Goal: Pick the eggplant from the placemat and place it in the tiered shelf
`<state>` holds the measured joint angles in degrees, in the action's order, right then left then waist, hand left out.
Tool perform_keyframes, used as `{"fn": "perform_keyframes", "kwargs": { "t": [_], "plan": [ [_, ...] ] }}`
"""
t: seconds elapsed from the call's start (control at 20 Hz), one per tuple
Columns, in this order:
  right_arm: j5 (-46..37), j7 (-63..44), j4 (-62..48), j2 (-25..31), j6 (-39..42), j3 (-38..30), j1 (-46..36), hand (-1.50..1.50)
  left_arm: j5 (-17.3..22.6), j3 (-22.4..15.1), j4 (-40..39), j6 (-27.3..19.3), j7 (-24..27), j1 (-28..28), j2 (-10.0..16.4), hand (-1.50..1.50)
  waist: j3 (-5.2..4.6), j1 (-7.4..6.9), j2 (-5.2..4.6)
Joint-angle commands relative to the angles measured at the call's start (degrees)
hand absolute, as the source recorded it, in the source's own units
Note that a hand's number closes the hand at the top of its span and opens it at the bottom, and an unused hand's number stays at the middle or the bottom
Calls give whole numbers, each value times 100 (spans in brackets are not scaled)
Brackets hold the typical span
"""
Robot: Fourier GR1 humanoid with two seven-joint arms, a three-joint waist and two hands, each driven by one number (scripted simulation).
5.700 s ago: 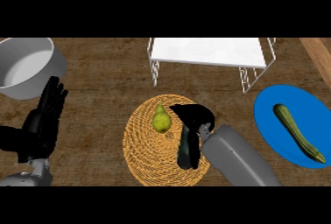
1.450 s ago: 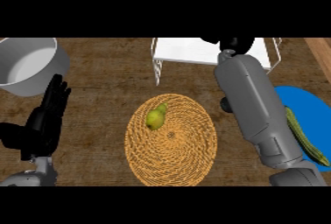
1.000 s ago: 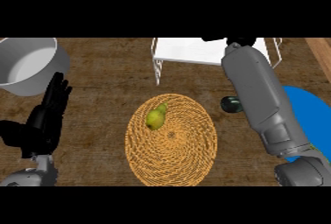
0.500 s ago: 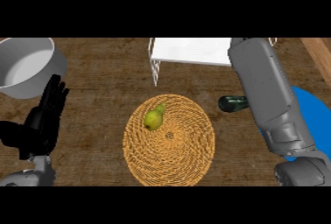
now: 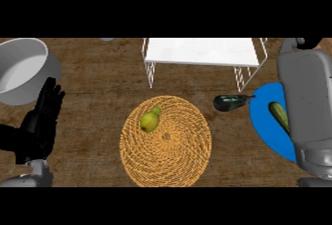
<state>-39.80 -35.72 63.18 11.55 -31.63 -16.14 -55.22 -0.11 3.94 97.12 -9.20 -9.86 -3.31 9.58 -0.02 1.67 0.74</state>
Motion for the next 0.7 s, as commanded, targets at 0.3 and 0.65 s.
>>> {"fn": "perform_keyframes", "kwargs": {
  "t": [0.3, 0.65],
  "plan": [
    [985, -919, 3697, 609, 1617, -242, 2412, -150, 58, 173, -369, 60, 327, -72, -14, 0, 1, 53, -18],
    [1810, -882, 4927, 888, 2182, -750, 3494, -150, -84, -86, 232, 54, -137, 79, -130, 0, 3, -127, -56]
  ]
}}
